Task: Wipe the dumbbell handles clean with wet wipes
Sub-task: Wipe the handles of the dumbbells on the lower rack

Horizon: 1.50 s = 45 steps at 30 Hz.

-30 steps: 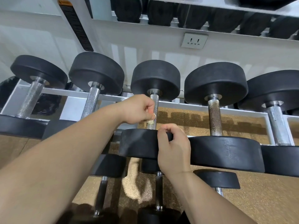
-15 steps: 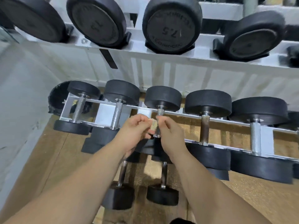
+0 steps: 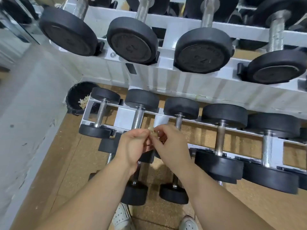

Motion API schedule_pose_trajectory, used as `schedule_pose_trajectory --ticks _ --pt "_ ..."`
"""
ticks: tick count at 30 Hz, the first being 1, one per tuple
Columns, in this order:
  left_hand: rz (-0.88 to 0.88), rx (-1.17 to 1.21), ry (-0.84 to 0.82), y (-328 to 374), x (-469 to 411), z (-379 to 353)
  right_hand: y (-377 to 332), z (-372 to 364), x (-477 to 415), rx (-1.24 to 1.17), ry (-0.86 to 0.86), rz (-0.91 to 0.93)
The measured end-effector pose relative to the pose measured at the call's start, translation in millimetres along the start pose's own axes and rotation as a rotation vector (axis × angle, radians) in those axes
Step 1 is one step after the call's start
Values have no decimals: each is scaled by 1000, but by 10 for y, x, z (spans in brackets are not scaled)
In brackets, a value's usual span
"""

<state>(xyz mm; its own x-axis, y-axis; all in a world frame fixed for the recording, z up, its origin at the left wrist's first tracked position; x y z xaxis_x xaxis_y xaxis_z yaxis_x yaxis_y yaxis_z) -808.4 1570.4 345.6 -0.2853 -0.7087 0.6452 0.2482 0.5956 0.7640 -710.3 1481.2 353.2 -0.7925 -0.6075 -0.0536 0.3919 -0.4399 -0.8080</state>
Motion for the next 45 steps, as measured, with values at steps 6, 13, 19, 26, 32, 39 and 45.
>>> schedule_pose_trajectory --ticks 6,13,19,26,32,39,45 --pt "-121 -206 47 -146 -926 617 263 -936 -146 -52 -7 -73" --pt "-330 -628 390 -576 -1937 981 794 -1540 -481 1 41 -114" --pt "-401 -741 475 -781 -2109 857 997 -1885 -1062 152 -21 90" --pt "-415 -757 503 -811 -2079 832 1160 -2105 -1339 149 18 135" --pt "-378 -741 492 -812 -2078 816 1183 -2136 -1214 142 -180 269" --pt "-404 -769 490 -809 -2086 813 1198 -2171 -1190 119 -35 243" --pt "-385 -771 487 -847 -2107 819 1138 -2146 -1271 117 -107 230"
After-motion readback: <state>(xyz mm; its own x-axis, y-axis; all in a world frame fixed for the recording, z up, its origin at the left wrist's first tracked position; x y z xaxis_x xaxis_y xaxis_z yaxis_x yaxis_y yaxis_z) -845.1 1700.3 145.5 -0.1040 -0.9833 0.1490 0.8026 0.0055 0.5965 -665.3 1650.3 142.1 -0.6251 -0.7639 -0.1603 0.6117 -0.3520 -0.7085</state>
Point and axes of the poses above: each hand's wrist, its own x-axis away from the middle knuckle, its own z-axis out of the back of the hand, y = z × x, the point moved 5 cm from there along -x, towards the middle knuckle, and after that the axes turned 12 degrees about y, right-handed, at the moved point
